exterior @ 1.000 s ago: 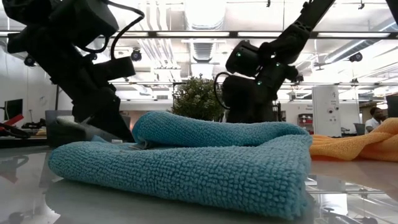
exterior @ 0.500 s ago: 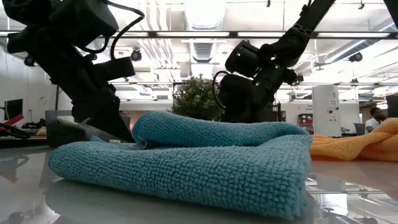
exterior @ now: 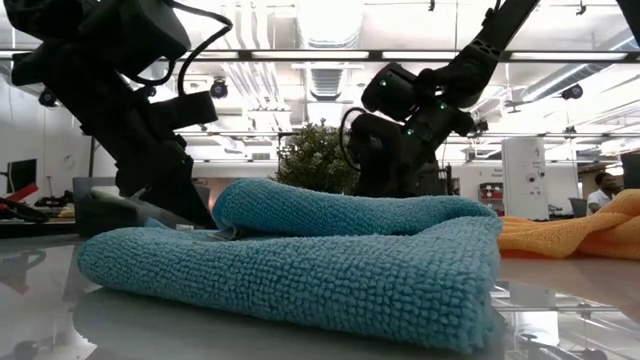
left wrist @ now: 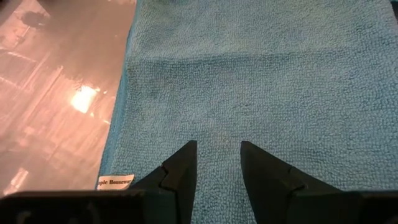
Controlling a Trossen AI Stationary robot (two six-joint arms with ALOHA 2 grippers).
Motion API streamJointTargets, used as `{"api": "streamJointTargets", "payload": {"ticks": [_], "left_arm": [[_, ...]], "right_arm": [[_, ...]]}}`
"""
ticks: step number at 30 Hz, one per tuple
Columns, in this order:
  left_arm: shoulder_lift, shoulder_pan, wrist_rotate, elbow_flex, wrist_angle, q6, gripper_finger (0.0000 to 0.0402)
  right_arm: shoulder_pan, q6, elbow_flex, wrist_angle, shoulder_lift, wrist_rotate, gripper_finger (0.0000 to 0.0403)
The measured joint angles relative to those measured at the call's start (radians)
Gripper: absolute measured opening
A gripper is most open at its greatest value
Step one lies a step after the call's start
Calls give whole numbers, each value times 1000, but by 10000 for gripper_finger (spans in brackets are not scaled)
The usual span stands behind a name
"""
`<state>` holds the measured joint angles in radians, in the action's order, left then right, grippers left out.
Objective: Fold microfiber towels
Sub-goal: Fold the left blue microfiber cloth
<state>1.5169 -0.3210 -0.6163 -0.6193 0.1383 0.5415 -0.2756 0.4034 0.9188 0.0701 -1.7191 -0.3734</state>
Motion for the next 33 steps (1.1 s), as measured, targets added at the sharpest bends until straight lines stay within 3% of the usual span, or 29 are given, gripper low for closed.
{"api": "streamJointTargets", "payload": {"ticks": [5,14,23,33], "left_arm": [[-20,0,1,-1,12,-20,109],[-114,-17,13,-2,98,-29,109],[-177,-88,66,4,145,-27,109],[-126,-128,83,64,134,108,109]], "right_arm": [[0,-3,0,-3,4,0,35],[0,-11,16,-36,37,8,32],[1,-104,169,-394,60,196,32],[28,-117,317,-584,47,291,32]]}}
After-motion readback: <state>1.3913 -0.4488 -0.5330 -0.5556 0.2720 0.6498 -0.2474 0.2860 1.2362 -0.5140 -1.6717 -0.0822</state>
